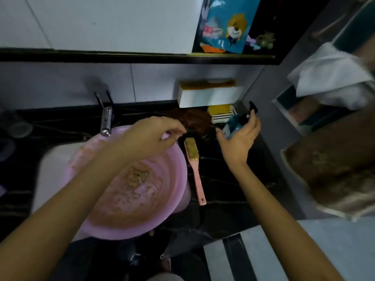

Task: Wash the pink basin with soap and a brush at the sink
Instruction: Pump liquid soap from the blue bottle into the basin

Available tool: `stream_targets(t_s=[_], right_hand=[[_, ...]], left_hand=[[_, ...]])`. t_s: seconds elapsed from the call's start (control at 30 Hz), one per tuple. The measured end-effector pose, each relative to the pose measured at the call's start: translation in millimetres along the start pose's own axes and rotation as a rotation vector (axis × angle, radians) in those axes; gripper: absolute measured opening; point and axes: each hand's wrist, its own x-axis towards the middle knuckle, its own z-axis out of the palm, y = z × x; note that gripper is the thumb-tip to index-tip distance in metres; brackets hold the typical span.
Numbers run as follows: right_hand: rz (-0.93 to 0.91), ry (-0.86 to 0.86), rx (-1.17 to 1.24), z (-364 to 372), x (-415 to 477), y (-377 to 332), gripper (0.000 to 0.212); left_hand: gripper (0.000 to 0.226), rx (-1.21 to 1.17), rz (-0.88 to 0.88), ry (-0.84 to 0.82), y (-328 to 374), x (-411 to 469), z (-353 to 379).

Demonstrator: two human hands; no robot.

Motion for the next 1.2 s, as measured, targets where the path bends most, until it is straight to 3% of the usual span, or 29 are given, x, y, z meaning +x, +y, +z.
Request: stream_targets(t_s=[0.1,0.33,0.6,0.73,0.83,0.93,1.07,1.2], right_hand=[[0.154,0.014,0.034,6.3,21.0,6.5,0.105],[0.123,-0.043,0.149,6.7,36.8,21.4,0.100],[-0.244,-0.298,-0.003,-28.2,-2.4,-16.1,0.104],[-0.327,-0.463,-0.074,-44.3,-19.4,-59.4,0.099],[-0.339,-0.685,-0.088,-44.8,-37.3,-79.1,0.098],[-0.374,-0.753,-0.162,-43.1,-52.7,-86.1,0.099],[-0.369,-0.803,-0.259,-41.5,-63.7,-88.9,0.101],[-0.324,-0.897,-0.235,-42.4,-77.0,-91.2,0.101]], left_hand=[[0.026,-0.010,-0.011,0.021,7.6,7.0,8.2],[0.025,0.020,-0.102,0.024,-4.7,-10.6,1.9],[0.021,-0.034,-0.286,0.190,-31.2,-52.5,-18.9],[0.044,-0.056,-0.390,0.189,-39.2,-85.7,-17.2],[0.049,-0.008,-0.610,0.280,-56.7,-115.8,-4.4],[0.056,0.093,-0.945,0.238,-87.1,-153.2,9.6],[0.064,-0.221,-1.304,0.233,-124.5,-202.6,23.3],[0.028,-0.793,-1.362,0.386,-121.9,-215.4,32.9]])
